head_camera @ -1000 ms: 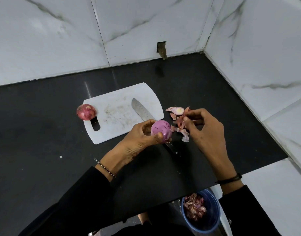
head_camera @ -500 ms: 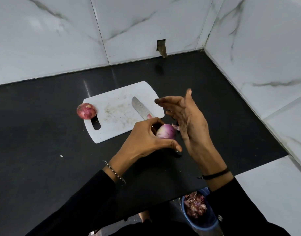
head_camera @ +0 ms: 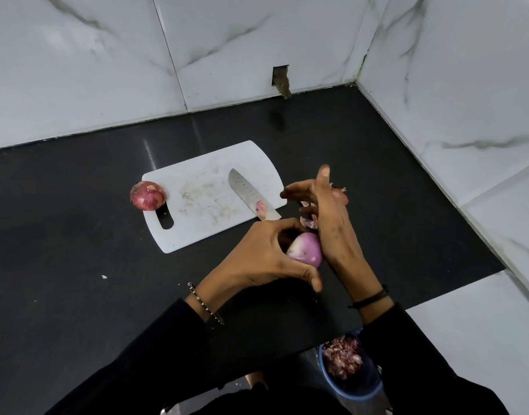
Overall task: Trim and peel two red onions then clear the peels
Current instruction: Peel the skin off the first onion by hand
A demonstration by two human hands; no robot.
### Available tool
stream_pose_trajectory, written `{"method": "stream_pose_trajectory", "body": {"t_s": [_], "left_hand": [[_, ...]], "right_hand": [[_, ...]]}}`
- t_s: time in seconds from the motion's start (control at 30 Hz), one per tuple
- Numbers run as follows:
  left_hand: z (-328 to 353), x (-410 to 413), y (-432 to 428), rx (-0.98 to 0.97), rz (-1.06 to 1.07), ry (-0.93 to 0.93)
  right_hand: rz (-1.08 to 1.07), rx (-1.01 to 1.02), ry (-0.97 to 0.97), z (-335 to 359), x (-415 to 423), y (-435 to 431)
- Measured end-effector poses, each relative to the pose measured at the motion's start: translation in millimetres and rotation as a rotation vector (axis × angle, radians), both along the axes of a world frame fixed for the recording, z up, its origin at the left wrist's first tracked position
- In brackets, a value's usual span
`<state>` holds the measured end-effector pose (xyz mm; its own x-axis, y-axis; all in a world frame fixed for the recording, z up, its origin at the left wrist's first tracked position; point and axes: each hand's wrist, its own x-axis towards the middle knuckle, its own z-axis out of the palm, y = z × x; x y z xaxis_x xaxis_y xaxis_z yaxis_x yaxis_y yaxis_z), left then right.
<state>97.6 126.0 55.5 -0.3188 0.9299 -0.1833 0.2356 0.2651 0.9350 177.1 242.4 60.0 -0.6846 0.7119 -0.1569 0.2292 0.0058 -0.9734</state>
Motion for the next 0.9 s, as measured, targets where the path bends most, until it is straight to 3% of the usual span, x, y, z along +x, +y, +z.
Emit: {"method": "stream_pose_trajectory", "body": {"t_s": [0.1,0.23,0.57,0.67,0.8,0.9], "left_hand": [[-2,0,-1,0.055,0.043,-0.109],[0,-4,0,0.084,0.041,-0.149],[-5,-3,-3,0.098,0.065,-0.075],[-3,0,-3,0.098,0.073,0.036],[-1,5,-3,0.104,0.054,0.142],[-3,7,-5,0.123,0.060,0.162]], "right_hand": [[-0.047,-0.011,-0.098,-5,2,14],[-0.074,-0.121,-0.041,6,5,26],[0.087,-0.525,0.456,39,9,8],[0.061,-0.446,0.416,38,5,-3],[-0.003,-0.273,0.191,30,-7,-6],[-0.021,-0.274,0.089,19,-13,-4]]}}
